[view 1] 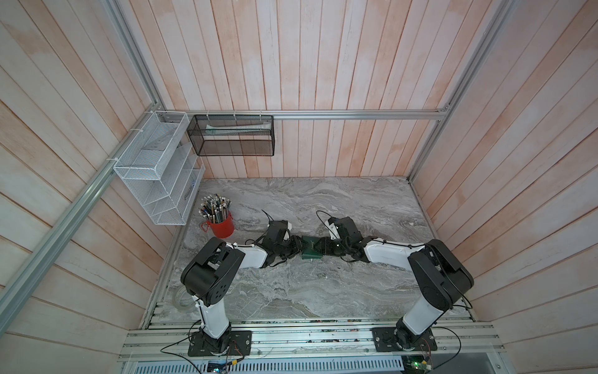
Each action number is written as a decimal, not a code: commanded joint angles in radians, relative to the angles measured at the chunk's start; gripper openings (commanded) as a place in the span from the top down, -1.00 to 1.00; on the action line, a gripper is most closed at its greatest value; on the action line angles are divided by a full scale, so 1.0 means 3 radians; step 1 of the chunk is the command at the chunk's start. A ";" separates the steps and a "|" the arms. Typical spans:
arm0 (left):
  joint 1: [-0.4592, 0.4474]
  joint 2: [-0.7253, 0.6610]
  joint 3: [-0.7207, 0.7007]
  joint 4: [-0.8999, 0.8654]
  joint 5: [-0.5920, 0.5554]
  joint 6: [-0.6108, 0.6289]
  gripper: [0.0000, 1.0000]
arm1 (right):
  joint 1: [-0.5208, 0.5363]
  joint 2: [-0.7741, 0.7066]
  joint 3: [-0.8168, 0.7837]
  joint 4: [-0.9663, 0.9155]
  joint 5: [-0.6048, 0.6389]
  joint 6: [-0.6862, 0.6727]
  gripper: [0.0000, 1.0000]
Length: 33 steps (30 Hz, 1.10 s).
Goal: Take the rings out of the lift-off lid box
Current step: Close the lid on the jewelry box.
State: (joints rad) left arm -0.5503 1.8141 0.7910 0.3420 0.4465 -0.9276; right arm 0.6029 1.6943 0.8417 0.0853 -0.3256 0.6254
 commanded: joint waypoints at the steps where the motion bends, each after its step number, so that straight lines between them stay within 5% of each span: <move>1: -0.0102 0.0257 0.0026 -0.0164 0.0152 -0.0017 0.25 | 0.0094 0.0117 0.0116 -0.0017 -0.0295 -0.0037 0.05; 33: -0.0143 0.0796 0.0113 -0.0176 0.0568 -0.0112 0.17 | 0.0084 0.0361 0.0419 -0.0373 -0.0188 -0.0091 0.05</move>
State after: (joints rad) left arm -0.5335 1.9491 0.8574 0.4423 0.5121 -0.9535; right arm 0.5755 1.7660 0.9493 -0.0235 -0.2611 0.6041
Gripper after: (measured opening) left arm 0.405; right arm 0.476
